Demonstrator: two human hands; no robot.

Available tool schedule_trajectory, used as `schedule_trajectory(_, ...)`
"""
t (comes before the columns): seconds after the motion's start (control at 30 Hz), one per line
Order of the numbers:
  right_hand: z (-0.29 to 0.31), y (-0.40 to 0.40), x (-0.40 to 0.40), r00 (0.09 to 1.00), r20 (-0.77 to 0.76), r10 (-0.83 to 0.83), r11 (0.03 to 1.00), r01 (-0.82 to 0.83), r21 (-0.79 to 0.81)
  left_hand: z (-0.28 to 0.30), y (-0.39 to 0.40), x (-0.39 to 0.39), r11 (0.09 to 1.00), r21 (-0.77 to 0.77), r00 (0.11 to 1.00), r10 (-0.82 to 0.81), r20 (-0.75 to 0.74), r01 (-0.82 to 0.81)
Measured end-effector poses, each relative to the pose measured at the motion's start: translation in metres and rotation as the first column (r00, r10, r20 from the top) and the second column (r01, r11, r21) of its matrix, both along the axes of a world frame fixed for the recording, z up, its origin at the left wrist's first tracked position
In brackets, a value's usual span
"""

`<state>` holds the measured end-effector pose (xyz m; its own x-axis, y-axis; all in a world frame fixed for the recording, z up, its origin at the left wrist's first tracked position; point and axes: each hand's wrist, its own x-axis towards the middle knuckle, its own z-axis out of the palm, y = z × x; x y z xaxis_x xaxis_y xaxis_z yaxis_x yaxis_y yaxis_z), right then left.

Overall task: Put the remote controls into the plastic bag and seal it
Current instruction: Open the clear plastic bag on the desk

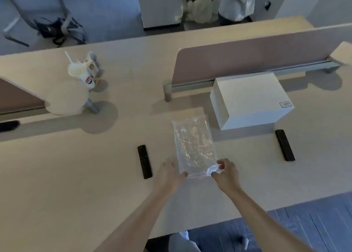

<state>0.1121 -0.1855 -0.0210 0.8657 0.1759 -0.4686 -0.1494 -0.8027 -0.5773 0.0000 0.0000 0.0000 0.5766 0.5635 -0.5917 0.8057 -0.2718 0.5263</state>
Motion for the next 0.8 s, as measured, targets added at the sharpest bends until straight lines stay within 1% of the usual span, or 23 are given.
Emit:
schedule_trajectory(0.07,-0.013,-0.007,0.004,0.997,-0.017,0.073,0.99,-0.074,-0.117,-0.01,-0.013,0.005,0.965,0.167,0.979,-0.194,-0.062,0.202)
schedule_trajectory(0.13,-0.021,-0.012,0.001,0.984,-0.071,0.161,0.96,-0.173,-0.22,-0.021,-0.024,0.002,0.903,0.279,0.945,-0.311,-0.106,0.328)
schedule_trajectory(0.17,-0.028,-0.014,0.001,0.979,-0.079,0.188,0.948,-0.202,-0.247,-0.027,-0.028,0.004,0.87,0.327,0.929,-0.346,-0.128,0.369)
schedule_trajectory(0.27,-0.044,-0.017,-0.002,0.967,-0.021,0.253,0.921,-0.247,-0.302,-0.039,-0.035,0.008,0.773,0.466,0.901,-0.401,-0.169,0.431)
schedule_trajectory(0.37,-0.055,-0.013,-0.008,0.944,0.103,0.312,0.897,-0.257,-0.359,-0.046,-0.039,0.013,0.713,0.5,0.868,-0.445,-0.219,0.492)
schedule_trajectory(0.47,-0.059,-0.006,-0.011,0.938,0.186,0.292,0.906,-0.209,-0.367,-0.055,-0.04,0.014,0.673,0.539,0.854,-0.477,-0.208,0.507)
schedule_trajectory(0.53,-0.059,-0.002,-0.01,0.941,0.219,0.259,0.912,-0.164,-0.376,-0.06,-0.039,0.015,0.659,0.558,0.853,-0.48,-0.205,0.505)
schedule_trajectory(0.67,-0.057,-0.001,-0.005,0.95,0.239,0.201,0.926,-0.104,-0.364,-0.06,-0.035,0.012,0.685,0.539,0.86,-0.48,-0.172,0.49)
schedule_trajectory(0.73,-0.053,0.0,-0.002,0.969,0.212,0.125,0.952,-0.057,-0.302,-0.058,-0.034,0.009,0.708,0.521,0.864,-0.485,-0.133,0.478)
schedule_trajectory(0.77,-0.051,-0.001,0.0,0.982,0.18,0.058,0.971,-0.013,-0.241,-0.057,-0.034,0.007,0.723,0.511,0.869,-0.484,-0.108,0.466)
schedule_trajectory(0.8,-0.05,0.0,0.002,0.993,0.116,-0.016,0.985,0.035,-0.169,-0.056,-0.034,0.004,0.745,0.503,0.879,-0.471,-0.07,0.439)
